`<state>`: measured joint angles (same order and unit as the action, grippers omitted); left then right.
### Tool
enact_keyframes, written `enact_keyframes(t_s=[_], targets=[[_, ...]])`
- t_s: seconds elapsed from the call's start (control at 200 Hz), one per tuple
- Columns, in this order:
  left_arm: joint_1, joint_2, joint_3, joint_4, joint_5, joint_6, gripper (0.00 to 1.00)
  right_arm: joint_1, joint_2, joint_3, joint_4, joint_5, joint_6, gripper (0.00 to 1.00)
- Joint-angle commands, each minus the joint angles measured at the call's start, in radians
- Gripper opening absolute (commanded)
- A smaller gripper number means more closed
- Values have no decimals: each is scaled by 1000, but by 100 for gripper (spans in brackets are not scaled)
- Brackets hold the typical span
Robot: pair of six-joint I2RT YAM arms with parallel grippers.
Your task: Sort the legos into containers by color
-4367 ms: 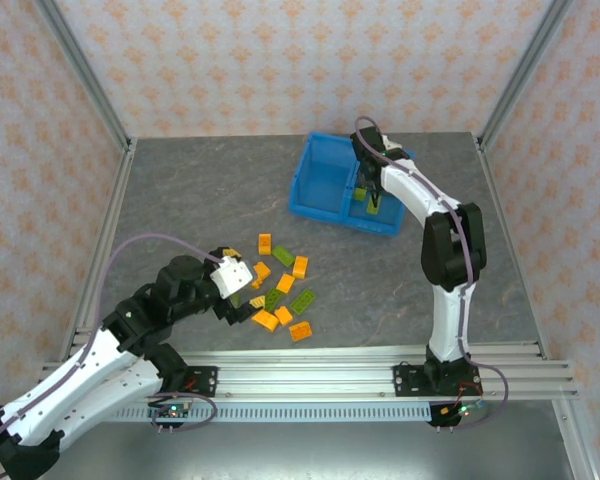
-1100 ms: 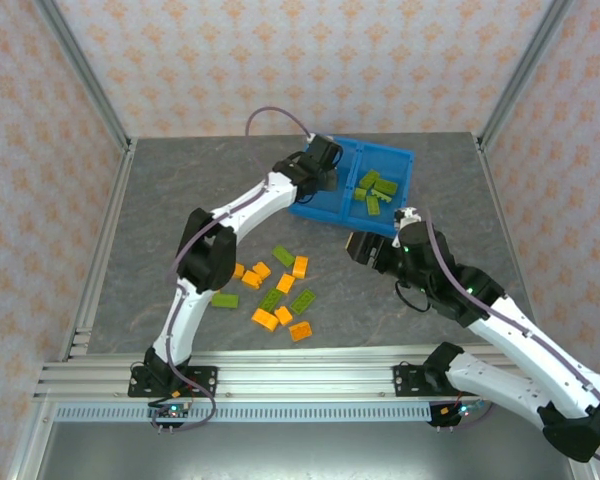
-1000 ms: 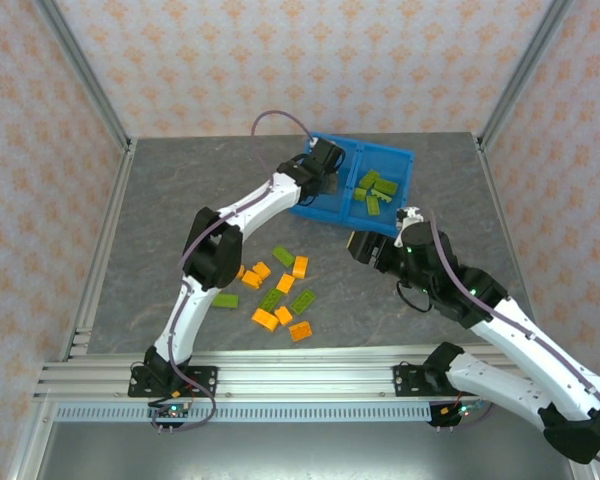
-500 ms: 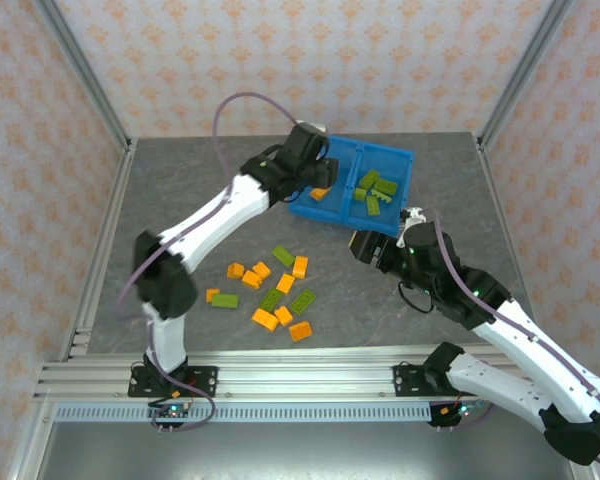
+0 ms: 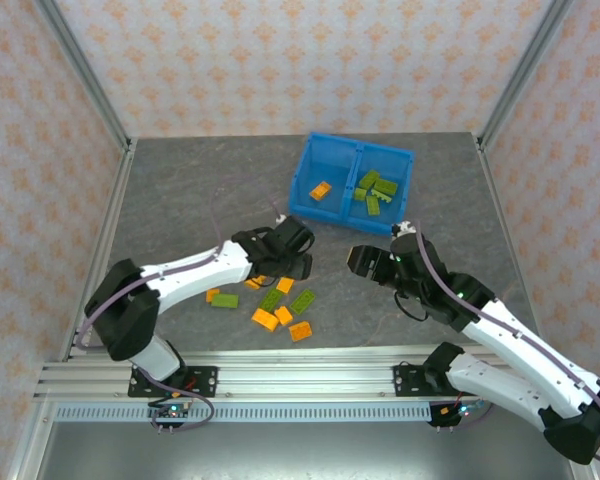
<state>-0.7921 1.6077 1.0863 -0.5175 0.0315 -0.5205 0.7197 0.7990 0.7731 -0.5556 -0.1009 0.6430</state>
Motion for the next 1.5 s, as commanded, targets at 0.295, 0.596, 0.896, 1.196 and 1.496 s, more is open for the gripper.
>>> enact_keyframes(t_s=[0.295,0.596,0.896,1.196,1.496], targets=[[3,214,80,141,-15,15,61,6,3,2,-4,14,36,82],[3,259,5,205,-49,-3,55,6,3,6,-13,11,42,82],[-1,215,18,218,-18,13,35,6,3,10,-20,0,44,82],[8,51,165,115,-136,101,33,6,-37,19,37,-72,25,82],[164,257,546,102,-138,225,31,6,-76,12,43,-24,43,82]])
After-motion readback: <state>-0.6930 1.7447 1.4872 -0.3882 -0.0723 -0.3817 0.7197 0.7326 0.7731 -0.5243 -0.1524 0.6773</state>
